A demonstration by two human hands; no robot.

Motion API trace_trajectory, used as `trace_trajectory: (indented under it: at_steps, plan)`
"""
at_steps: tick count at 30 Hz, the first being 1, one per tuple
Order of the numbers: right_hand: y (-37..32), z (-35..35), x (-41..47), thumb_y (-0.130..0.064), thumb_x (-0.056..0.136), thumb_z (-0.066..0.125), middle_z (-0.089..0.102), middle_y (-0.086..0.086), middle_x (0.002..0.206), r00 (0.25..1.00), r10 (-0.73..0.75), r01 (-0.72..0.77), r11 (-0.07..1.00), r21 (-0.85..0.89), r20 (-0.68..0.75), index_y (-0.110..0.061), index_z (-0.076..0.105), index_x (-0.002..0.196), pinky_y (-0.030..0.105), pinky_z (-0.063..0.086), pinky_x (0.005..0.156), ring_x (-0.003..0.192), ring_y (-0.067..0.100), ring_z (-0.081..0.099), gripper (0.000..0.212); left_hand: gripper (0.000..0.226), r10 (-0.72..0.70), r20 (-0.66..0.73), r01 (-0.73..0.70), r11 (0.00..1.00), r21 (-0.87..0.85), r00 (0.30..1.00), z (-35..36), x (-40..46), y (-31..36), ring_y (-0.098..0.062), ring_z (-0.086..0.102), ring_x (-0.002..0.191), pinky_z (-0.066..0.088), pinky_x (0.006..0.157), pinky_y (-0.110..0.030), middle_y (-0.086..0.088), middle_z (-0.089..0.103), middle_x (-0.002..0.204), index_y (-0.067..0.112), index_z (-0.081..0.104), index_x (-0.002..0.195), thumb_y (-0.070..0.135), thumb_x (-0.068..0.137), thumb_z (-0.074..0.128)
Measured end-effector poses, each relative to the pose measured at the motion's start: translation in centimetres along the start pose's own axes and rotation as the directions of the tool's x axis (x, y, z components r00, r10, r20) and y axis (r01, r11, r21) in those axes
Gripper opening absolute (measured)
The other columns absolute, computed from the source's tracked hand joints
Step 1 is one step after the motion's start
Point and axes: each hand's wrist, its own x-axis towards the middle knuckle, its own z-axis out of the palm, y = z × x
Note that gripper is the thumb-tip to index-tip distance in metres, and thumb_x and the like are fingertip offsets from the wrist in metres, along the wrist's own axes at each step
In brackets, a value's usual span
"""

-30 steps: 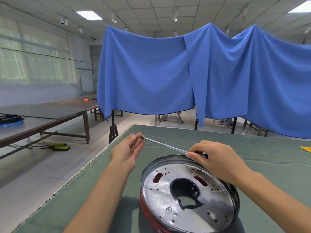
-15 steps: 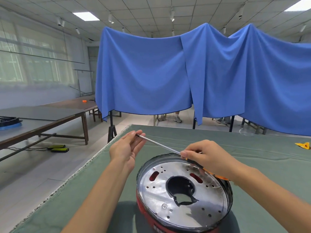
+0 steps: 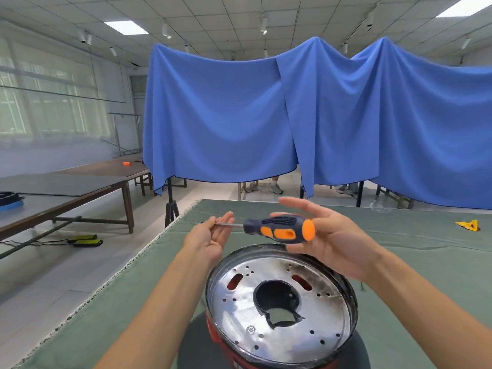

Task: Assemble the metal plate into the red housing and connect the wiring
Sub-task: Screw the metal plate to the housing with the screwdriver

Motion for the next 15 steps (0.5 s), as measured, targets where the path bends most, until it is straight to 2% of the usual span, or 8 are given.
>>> trace_trajectory:
  at_steps: [3,5,7,9,11,13,15]
  plan:
    - [1.4,1.2,0.6,0.005,0.069,0.073,0.067,0.014,0.118,0.994,-0.1,0.096,0.991,-0.095,-0.044,-0.017,0.056,0.127,0.036,0.058,0.072,0.099,0.034,0.068,0.064,0.015,-0.009,-0.031,0.008,1.0,-0.014,0.999,0.7,0.1,-0.7,-0.031,0.062,0.108,0.054,0.078,-0.032,-0.027,0.06,0.114,-0.006,0.047,0.101,0.002,0.102,0.034]
    - [2.7,2.5,1.0,0.003,0.073,0.076,0.07,0.008,0.11,0.978,-0.182,0.157,0.963,-0.22,-0.102,-0.019,0.058,0.125,0.036,0.057,0.072,0.094,0.029,0.069,0.06,0.02,0.018,-0.052,-0.018,1.0,-0.003,0.998,1.2,0.1,-1.4,-0.033,0.062,0.11,0.051,0.086,-0.037,-0.029,0.057,0.119,-0.008,0.045,0.113,0.001,0.102,0.031]
    - [3.7,3.6,1.4,-0.004,0.082,0.07,0.071,-0.002,0.087,0.938,-0.307,0.24,0.911,-0.337,-0.162,-0.018,0.064,0.115,0.031,0.058,0.063,0.078,0.022,0.07,0.037,0.02,0.034,-0.047,-0.033,0.999,0.025,0.998,1.7,-0.1,-1.9,-0.034,0.064,0.099,0.053,0.08,-0.037,-0.03,0.059,0.112,-0.007,0.045,0.116,0.0,0.102,0.033]
    - [4.1,4.0,1.7,-0.018,0.087,0.066,0.065,-0.011,0.064,0.875,-0.431,0.277,0.818,-0.504,-0.219,-0.022,0.068,0.096,0.021,0.052,0.048,0.057,0.009,0.064,0.01,0.019,0.019,-0.01,-0.018,0.998,0.064,1.0,1.9,-0.6,-2.2,-0.031,0.066,0.083,0.056,0.064,-0.031,-0.027,0.062,0.098,-0.006,0.047,0.116,0.002,0.101,0.039]
    - [4.2,3.6,1.8,-0.026,0.089,0.064,0.059,-0.008,0.054,0.841,-0.488,0.284,0.767,-0.575,-0.235,-0.024,0.067,0.087,0.018,0.042,0.039,0.043,0.007,0.053,0.004,0.013,0.003,0.026,-0.007,0.993,0.122,1.0,2.1,-1.3,-1.9,-0.028,0.067,0.072,0.059,0.052,-0.033,-0.026,0.066,0.09,-0.007,0.052,0.103,0.004,0.098,0.046]
    - [4.1,3.3,1.8,-0.022,0.09,0.063,0.058,0.002,0.054,0.83,-0.487,0.316,0.814,-0.488,-0.273,-0.016,0.066,0.091,0.021,0.041,0.037,0.039,0.014,0.05,0.007,0.014,-0.006,0.081,-0.012,0.977,0.211,0.997,2.0,-1.8,-1.2,-0.026,0.069,0.066,0.059,0.051,-0.033,-0.023,0.069,0.084,-0.006,0.055,0.093,0.007,0.097,0.049]
    - [3.8,3.1,1.8,-0.015,0.091,0.063,0.059,0.008,0.057,0.813,-0.485,0.355,0.851,-0.386,-0.321,-0.011,0.063,0.091,0.024,0.045,0.039,0.04,0.018,0.052,0.004,0.022,-0.038,0.148,-0.014,0.942,0.334,0.988,1.4,-1.9,-0.5,-0.025,0.07,0.06,0.058,0.048,-0.03,-0.021,0.071,0.076,-0.006,0.056,0.094,0.014,0.098,0.048]
